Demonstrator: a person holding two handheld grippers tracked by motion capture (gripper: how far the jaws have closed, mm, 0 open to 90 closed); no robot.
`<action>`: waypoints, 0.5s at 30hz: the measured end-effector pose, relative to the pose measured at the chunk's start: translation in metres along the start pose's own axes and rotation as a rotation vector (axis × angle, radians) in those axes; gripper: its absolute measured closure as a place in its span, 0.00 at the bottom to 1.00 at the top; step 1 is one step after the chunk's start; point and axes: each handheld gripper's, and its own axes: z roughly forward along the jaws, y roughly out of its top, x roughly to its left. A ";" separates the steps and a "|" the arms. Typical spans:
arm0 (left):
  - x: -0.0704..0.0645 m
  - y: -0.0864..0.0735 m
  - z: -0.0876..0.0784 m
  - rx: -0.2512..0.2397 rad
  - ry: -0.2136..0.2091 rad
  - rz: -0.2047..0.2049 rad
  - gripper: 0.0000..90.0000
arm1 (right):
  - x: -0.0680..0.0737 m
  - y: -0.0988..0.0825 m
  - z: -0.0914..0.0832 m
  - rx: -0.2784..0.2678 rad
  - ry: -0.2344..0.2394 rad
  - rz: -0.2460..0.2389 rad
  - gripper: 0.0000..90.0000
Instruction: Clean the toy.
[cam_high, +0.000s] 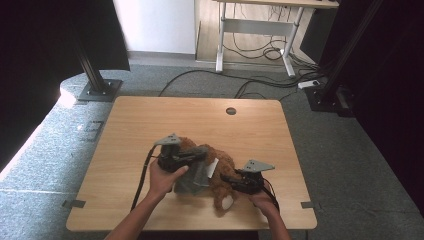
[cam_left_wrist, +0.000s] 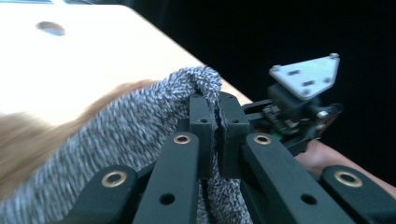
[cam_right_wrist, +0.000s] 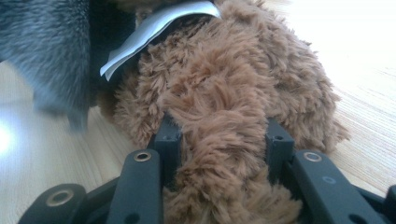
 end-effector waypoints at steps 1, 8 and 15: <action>-0.004 0.002 0.009 0.015 -0.003 0.012 0.95 | 0.000 0.000 0.000 0.001 0.002 0.001 0.66; -0.006 0.001 0.068 0.168 0.065 0.040 0.95 | -0.001 -0.001 0.000 0.004 -0.004 -0.002 0.67; 0.002 -0.003 0.058 0.170 0.150 0.071 0.96 | -0.001 -0.003 -0.001 0.012 -0.029 -0.022 0.70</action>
